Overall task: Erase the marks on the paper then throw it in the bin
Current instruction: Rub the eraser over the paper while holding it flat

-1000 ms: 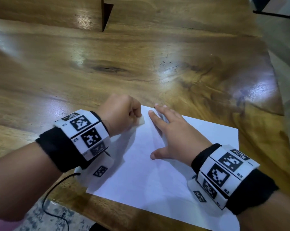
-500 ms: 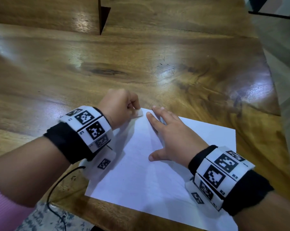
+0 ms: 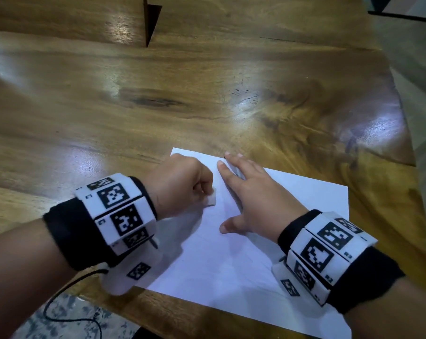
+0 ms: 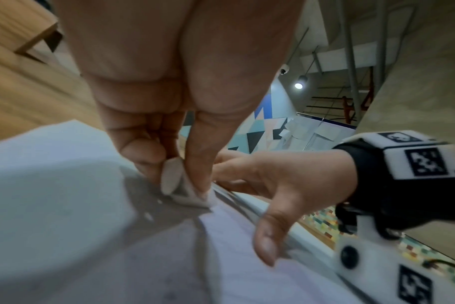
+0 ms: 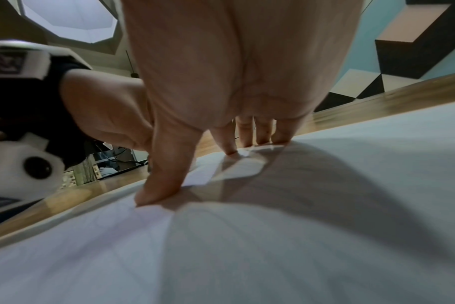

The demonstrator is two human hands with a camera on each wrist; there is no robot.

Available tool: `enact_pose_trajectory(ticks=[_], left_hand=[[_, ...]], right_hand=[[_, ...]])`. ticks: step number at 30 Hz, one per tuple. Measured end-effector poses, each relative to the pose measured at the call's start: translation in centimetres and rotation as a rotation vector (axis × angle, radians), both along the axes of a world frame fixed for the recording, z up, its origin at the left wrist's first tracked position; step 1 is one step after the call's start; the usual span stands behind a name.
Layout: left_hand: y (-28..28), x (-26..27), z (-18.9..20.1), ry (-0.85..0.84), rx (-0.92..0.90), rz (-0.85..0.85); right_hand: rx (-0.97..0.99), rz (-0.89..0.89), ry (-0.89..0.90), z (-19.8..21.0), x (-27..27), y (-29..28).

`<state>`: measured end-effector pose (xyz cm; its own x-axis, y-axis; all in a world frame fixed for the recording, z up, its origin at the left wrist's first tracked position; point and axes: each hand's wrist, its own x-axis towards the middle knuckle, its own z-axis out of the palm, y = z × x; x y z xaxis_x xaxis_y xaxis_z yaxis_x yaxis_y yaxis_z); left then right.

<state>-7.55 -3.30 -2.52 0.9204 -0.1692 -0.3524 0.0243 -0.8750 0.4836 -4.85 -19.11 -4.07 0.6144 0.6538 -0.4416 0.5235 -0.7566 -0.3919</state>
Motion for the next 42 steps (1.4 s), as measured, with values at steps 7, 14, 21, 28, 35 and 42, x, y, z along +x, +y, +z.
enact_pose_trajectory(ticks=[7,14,21,28,35,42], left_hand=[[0.4,2.3,-0.2,-0.136,0.014,0.081],[0.2,-1.5,-0.9,-0.034,0.050,-0.060],[0.3,0.2,0.4,0.041,0.049,0.034],[-0.1,3.3,-0.2,-0.007,-0.036,0.120],[-0.6,4.0,-0.1,-0.090,-0.022,0.117],[0.8,-0.6,-0.1,0.173,0.056,-0.182]], right_hand=[[-0.019,0.022,-0.006,0.1,0.0,0.0],[-0.008,0.014,0.046,0.1,0.2,-0.4],[-0.026,0.024,0.031,0.2,0.8,-1.5],[-0.032,0.021,0.016,0.1,0.6,-1.4],[-0.033,0.011,0.014,0.0,0.6,-1.4],[-0.055,0.014,0.011,0.1,0.5,-1.3]])
